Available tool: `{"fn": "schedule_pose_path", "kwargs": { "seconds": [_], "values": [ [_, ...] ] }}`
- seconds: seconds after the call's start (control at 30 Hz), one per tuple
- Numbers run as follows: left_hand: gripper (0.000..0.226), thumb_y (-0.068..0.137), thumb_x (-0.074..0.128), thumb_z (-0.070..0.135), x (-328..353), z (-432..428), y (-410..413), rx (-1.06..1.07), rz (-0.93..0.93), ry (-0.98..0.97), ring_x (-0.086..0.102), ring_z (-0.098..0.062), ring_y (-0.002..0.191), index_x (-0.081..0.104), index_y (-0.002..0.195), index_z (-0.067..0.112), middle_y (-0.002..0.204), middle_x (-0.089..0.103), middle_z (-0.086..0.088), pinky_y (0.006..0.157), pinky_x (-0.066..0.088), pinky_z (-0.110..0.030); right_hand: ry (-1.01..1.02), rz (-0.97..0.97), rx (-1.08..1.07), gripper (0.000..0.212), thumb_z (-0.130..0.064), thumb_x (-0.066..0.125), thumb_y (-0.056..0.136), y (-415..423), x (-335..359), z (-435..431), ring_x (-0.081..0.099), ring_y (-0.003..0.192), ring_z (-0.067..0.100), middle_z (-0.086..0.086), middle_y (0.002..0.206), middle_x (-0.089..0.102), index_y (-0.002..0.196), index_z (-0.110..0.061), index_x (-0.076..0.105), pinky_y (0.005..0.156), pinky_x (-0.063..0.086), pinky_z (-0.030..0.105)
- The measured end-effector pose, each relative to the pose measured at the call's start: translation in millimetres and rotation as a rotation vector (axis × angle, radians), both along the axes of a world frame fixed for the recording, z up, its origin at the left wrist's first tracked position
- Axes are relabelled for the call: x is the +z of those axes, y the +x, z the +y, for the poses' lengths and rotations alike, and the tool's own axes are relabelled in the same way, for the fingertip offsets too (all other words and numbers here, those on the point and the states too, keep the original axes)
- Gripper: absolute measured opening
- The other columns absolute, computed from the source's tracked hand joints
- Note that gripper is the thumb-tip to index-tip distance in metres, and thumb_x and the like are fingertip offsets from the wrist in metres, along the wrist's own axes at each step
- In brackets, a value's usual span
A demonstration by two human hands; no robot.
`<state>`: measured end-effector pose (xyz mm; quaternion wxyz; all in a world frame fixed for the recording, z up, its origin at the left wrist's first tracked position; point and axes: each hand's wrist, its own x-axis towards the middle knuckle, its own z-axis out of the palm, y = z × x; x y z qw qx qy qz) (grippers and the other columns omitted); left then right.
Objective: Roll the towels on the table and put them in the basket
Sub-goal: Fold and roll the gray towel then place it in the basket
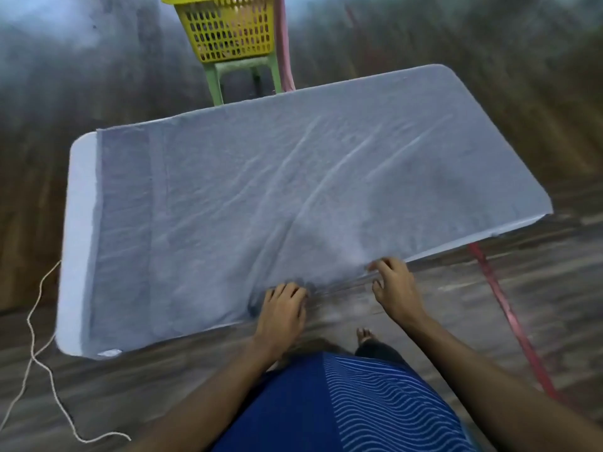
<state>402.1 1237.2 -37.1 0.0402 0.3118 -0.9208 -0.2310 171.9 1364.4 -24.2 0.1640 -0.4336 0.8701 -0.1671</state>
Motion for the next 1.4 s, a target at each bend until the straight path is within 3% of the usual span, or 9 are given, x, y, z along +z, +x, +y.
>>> {"fn": "schedule_pose_path", "kwargs": {
  "seconds": [0.17, 0.27, 0.4, 0.57, 0.97, 1.1, 1.2, 1.27, 1.4],
  "values": [
    [0.038, 0.076, 0.071, 0.013, -1.4, 37.6, -89.3, 0.131, -0.087, 0.016, 0.054, -0.026, 0.105, 0.062, 0.112, 0.017, 0.114, 0.060, -0.003, 0.086, 0.049, -0.041, 0.216, 0.131, 0.169, 0.060, -0.007, 0.071, 0.069, -105.4, 2.3, 22.0, 0.047, 0.114, 0.028, 0.005, 0.129, 0.045, 0.124, -0.023, 0.053, 0.089, 0.042, 0.041],
    [0.048, 0.060, 0.082, 0.008, 0.0, 51.8, -126.8, 0.173, -0.163, -0.018, 0.059, -0.028, 0.095, 0.064, 0.104, 0.013, 0.103, 0.061, -0.005, 0.076, 0.053, -0.038, 0.308, 0.134, 0.326, 0.071, -0.012, 0.072, 0.075, -153.4, -2.9, 29.4, 0.041, 0.125, 0.027, 0.002, 0.141, 0.036, 0.138, -0.027, 0.041, 0.101, 0.042, 0.042],
    [0.055, 0.041, 0.087, 0.001, 2.6, 56.8, -151.0, 0.233, -0.267, -0.080, 0.061, -0.024, 0.079, 0.065, 0.089, 0.014, 0.088, 0.062, -0.003, 0.060, 0.052, -0.029, 0.200, 0.129, 0.431, 0.058, 0.005, 0.070, 0.074, -190.4, -8.3, 25.8, 0.051, 0.115, 0.028, 0.005, 0.124, 0.054, 0.126, -0.015, 0.055, 0.093, 0.049, 0.040],
    [0.060, 0.050, 0.085, -0.001, -6.8, 48.9, -157.0, 0.228, -0.259, -0.113, 0.058, -0.024, 0.088, 0.057, 0.100, 0.015, 0.100, 0.059, -0.004, 0.070, 0.053, -0.033, 0.107, 0.120, 0.534, 0.037, 0.005, 0.069, 0.076, -210.9, -16.1, 27.8, 0.061, 0.099, 0.025, 0.003, 0.106, 0.065, 0.108, -0.013, 0.066, 0.077, 0.052, 0.033],
    [0.042, 0.056, 0.083, 0.004, 2.9, 77.8, -167.0, 0.146, -0.093, -0.037, 0.062, -0.017, 0.083, 0.066, 0.093, 0.016, 0.091, 0.065, 0.002, 0.075, 0.048, -0.026, -0.028, 0.066, 0.324, 0.020, -0.002, 0.076, 0.067, -214.0, -5.4, 66.3, 0.056, 0.077, 0.024, 0.001, 0.083, 0.057, 0.078, -0.013, 0.065, 0.060, 0.048, 0.035],
    [0.038, 0.061, 0.079, 0.008, 5.4, 77.7, -165.0, 0.161, -0.239, -0.001, 0.064, -0.019, 0.083, 0.064, 0.093, 0.021, 0.090, 0.065, 0.003, 0.075, 0.050, -0.033, 0.000, 0.027, 0.289, 0.022, 0.000, 0.079, 0.062, -209.8, -4.1, 82.0, 0.058, 0.074, 0.025, 0.003, 0.084, 0.060, 0.076, -0.012, 0.067, 0.060, 0.046, 0.032],
    [0.023, 0.083, 0.060, 0.015, 13.3, 75.5, -170.7, 0.102, -0.499, -0.005, 0.060, -0.021, 0.103, 0.062, 0.104, 0.023, 0.108, 0.065, 0.001, 0.089, 0.041, -0.037, 0.137, -0.058, 0.293, 0.006, -0.009, 0.069, 0.077, -203.8, -2.2, 86.2, 0.062, 0.082, 0.025, 0.002, 0.089, 0.061, 0.080, -0.013, 0.071, 0.068, 0.043, 0.029],
    [0.022, 0.089, 0.051, 0.017, 17.9, 73.8, -179.1, 0.068, -0.635, -0.032, 0.057, -0.022, 0.111, 0.063, 0.107, 0.021, 0.114, 0.065, -0.002, 0.094, 0.037, -0.037, 0.248, -0.093, 0.283, 0.014, -0.017, 0.059, 0.086, -201.5, -3.8, 90.6, 0.062, 0.090, 0.019, -0.001, 0.097, 0.062, 0.088, -0.017, 0.073, 0.074, 0.043, 0.027],
    [0.023, 0.093, 0.048, 0.021, 29.7, 75.6, -206.5, 0.102, -0.576, 0.001, 0.062, -0.025, 0.104, 0.064, 0.109, 0.018, 0.112, 0.067, -0.004, 0.086, 0.045, -0.033, 0.254, -0.166, 0.133, 0.020, -0.018, 0.055, 0.088, -216.2, -3.1, 103.5, 0.062, 0.096, 0.017, -0.001, 0.105, 0.064, 0.100, -0.018, 0.072, 0.076, 0.044, 0.026]
  ]
}}
